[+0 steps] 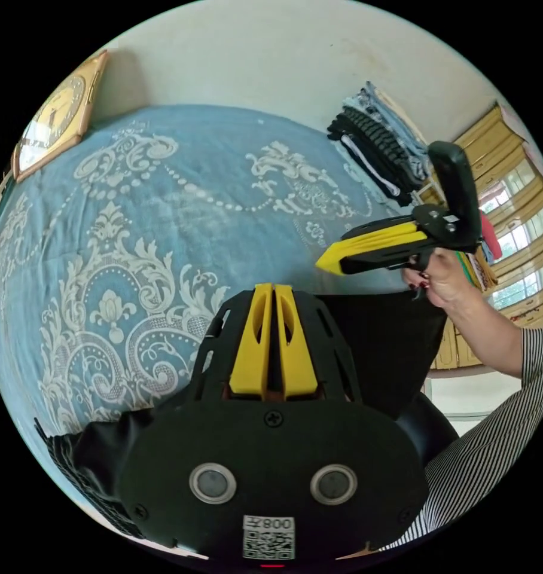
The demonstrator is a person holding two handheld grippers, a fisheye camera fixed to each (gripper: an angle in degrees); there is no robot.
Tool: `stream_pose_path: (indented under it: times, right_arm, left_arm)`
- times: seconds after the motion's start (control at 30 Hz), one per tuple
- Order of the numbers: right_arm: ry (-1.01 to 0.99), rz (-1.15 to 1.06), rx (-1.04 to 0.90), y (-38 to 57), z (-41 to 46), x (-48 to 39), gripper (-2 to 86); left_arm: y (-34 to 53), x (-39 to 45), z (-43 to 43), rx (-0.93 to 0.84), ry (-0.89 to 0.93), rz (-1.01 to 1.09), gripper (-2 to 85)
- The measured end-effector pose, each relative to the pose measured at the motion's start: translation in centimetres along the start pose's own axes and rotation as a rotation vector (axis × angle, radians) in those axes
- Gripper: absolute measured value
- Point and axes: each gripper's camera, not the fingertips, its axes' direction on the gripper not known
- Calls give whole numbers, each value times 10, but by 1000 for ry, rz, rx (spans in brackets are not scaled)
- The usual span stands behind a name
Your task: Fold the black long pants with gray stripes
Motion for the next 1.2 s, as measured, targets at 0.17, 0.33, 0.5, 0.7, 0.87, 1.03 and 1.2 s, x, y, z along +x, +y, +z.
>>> stream_pose_path:
  times: [0.17, 0.33, 0.5, 0.7, 0.87, 1.03, 1.2]
  right_arm:
    - [-62, 1, 34, 28, -8, -21, 1]
    - [-209, -121, 21, 67, 7, -105, 1]
    - [-167, -201, -174, 104, 74, -182, 1]
    - [-177, -140, -107, 118, 50, -188, 2]
    - [-106, -105, -80, 143, 25, -199, 1]
    - [-81, -25, -159, 167, 33, -198, 1]
    - [-39, -15, -93, 171, -13, -204, 1]
  left_arm:
    - [16, -15, -22, 63, 33, -41, 7]
    - [53, -26, -69, 136, 62, -91, 6]
    - [95, -27, -79, 26, -29, -133, 3]
    - [154, -40, -123, 17, -68, -292, 2]
    - [231, -65, -168, 58, -231, -565, 2]
    - [267, -69, -178, 34, -209, -630, 2]
    - [255, -51, -209, 112, -244, -558, 2]
